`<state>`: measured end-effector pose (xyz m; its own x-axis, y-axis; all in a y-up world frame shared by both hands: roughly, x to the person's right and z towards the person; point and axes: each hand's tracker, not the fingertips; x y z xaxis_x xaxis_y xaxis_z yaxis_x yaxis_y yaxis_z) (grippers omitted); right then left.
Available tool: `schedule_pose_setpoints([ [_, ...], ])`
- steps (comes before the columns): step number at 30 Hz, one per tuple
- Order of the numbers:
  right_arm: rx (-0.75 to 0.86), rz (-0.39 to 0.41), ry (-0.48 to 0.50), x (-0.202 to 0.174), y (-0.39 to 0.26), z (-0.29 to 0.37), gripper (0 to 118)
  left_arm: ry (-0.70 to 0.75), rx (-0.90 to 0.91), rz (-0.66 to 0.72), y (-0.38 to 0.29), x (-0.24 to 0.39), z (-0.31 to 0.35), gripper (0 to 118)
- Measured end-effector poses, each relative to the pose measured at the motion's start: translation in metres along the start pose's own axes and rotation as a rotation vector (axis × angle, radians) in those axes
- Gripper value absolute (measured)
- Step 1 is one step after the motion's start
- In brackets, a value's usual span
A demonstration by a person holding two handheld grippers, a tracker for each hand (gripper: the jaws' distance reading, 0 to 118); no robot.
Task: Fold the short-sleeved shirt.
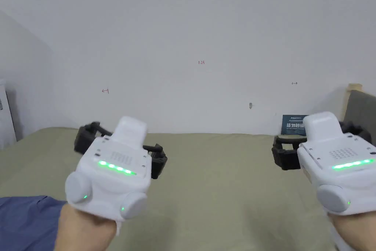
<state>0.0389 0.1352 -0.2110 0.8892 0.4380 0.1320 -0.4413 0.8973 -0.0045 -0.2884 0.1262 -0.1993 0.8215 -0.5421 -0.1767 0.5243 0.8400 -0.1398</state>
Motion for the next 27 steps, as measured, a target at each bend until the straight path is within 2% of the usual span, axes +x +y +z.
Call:
schedule_pose_setpoints([
  [1,0.038,0.155,-0.039,-0.005,0.007,0.0,118,0.033,0.013,-0.149,0.005,0.003,-0.002,118],
  [3,0.121,0.573,-0.096,-0.024,0.014,-0.003,118,0.166,0.099,-0.611,0.008,0.023,-0.006,118],
  [4,0.168,0.755,-0.108,-0.035,0.01,-0.002,118,0.207,0.142,-0.83,0.003,0.032,-0.007,118],
  [5,0.221,0.956,-0.096,-0.045,0.005,-0.001,118,0.249,0.195,-1.054,-0.007,0.043,-0.009,118],
  [6,0.261,1.139,-0.071,-0.053,-0.003,-0.001,118,0.255,0.25,-1.22,-0.018,0.051,-0.009,118],
  [7,0.273,1.278,-0.044,-0.06,-0.009,0.0,118,0.221,0.277,-1.31,-0.026,0.055,-0.008,118],
  [8,0.279,1.378,0.017,-0.066,-0.016,0.004,118,0.189,0.287,-1.365,-0.031,0.06,-0.005,118],
  [10,0.265,1.396,0.095,-0.075,-0.021,0.009,118,0.099,0.259,-1.281,-0.035,0.063,0.002,118],
  [11,0.254,1.284,0.087,-0.077,-0.018,0.011,118,0.084,0.225,-1.114,-0.03,0.062,0.005,118],
  [12,0.225,1.097,0.084,-0.074,-0.016,0.011,118,0.076,0.184,-0.906,-0.024,0.058,0.006,118],
  [13,0.172,0.88,0.113,-0.07,-0.009,0.011,118,0.022,0.121,-0.67,-0.017,0.049,0.007,118],
  [15,0.009,0.327,0.164,-0.054,0.005,0.004,118,-0.135,-0.018,-0.111,-0.008,0.019,0.002,118],
  [17,-0.06,-0.145,0.235,-0.031,0.008,-0.002,118,-0.239,-0.057,0.342,-0.017,-0.002,-0.001,118],
  [18,-0.063,-0.342,0.23,-0.023,0.004,-0.004,118,-0.227,-0.074,0.511,-0.022,-0.011,-0.01,118],
  [19,-0.079,-0.466,0.225,-0.019,0.002,-0.005,118,-0.145,-0.087,0.606,-0.026,-0.012,-0.011,118],
  [20,-0.088,-0.549,0.2,-0.015,0.0,-0.008,118,-0.135,-0.092,0.699,-0.031,-0.017,-0.014,118],
  [22,-0.097,-0.63,0.157,-0.01,-0.003,-0.01,118,-0.114,-0.136,0.789,-0.035,-0.016,-0.017,118],
  [23,-0.08,-0.614,0.12,-0.01,-0.002,-0.009,118,-0.107,-0.148,0.809,-0.037,-0.017,-0.019,118],
  [27,-0.069,-0.566,0.109,-0.008,0.0,-0.009,118,-0.079,-0.124,0.742,-0.032,-0.018,-0.015,118],
])
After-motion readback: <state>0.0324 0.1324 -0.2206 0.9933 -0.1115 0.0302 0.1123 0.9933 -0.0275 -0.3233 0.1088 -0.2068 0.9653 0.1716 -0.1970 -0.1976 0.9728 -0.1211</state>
